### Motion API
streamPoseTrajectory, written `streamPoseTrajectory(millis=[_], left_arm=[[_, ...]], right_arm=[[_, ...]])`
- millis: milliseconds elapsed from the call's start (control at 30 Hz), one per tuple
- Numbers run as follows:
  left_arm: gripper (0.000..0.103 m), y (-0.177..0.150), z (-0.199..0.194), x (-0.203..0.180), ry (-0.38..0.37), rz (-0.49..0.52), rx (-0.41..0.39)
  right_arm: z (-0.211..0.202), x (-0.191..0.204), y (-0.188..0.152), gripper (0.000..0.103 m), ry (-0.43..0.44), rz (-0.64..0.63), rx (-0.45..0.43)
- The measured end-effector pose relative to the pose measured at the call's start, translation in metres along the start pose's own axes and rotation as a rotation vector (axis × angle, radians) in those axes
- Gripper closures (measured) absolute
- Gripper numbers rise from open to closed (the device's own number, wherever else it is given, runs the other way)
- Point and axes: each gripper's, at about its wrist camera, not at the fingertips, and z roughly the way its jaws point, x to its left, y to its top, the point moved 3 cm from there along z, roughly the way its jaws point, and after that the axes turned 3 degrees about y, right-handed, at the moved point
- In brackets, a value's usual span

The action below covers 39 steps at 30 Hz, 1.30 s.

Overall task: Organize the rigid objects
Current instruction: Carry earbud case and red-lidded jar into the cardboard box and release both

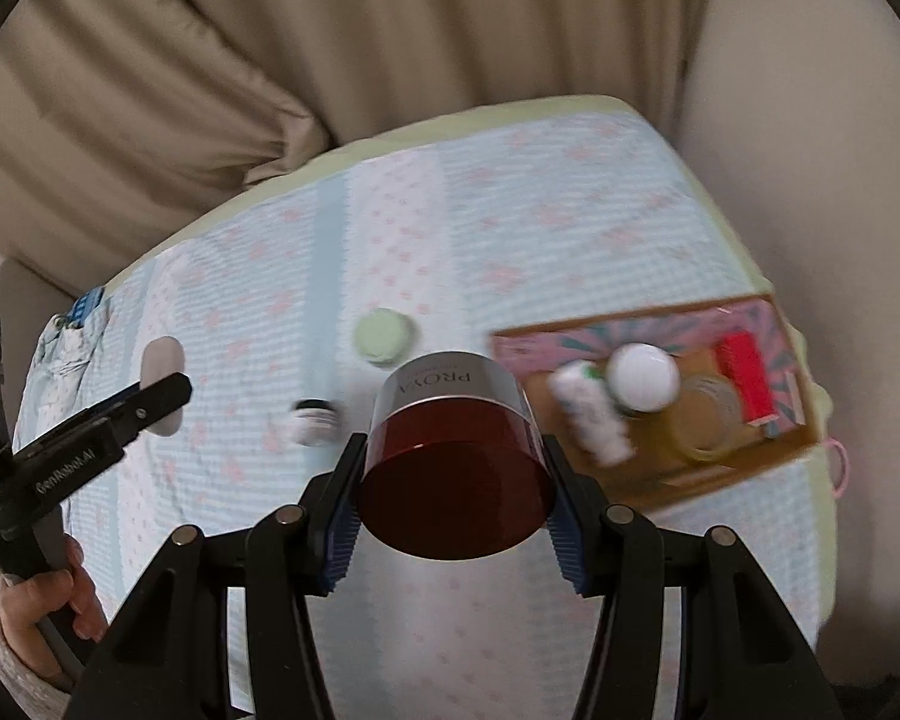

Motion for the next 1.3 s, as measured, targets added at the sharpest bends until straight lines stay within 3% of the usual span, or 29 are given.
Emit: streamPoseTrajectory(millis=[300,567,900,1267,1300], left_arm=[[0.062,-0.009,0.073,-0.106,-0.034,0.041,0.078],[0.062,-0.025,0.15,-0.164,-0.036,0.079,0.213],[0.062,-0.041,0.225,-0.188,0.009,0.156,0.374],[0.062,-0.047,0.251,-0.195,0.047,0.259,0.449],[0.049,-0.047,0.253,-0.195,0.055,0.262,0.461]], right_arm=[[0.002,-0.127,-0.007,0.053,-0.056,0.078,0.048],[0.037,-0.196,-0.004,0.053,-0.052,0.114,0.137],[0.101,-0.228,-0.002,0.053,-0.01,0.143,0.262],[0.141,-0.239,-0.002,0.053,0.018,0.164,0.35],[0.143,-0.238,-0.002,0.053,0.015,0.16,0.356]])
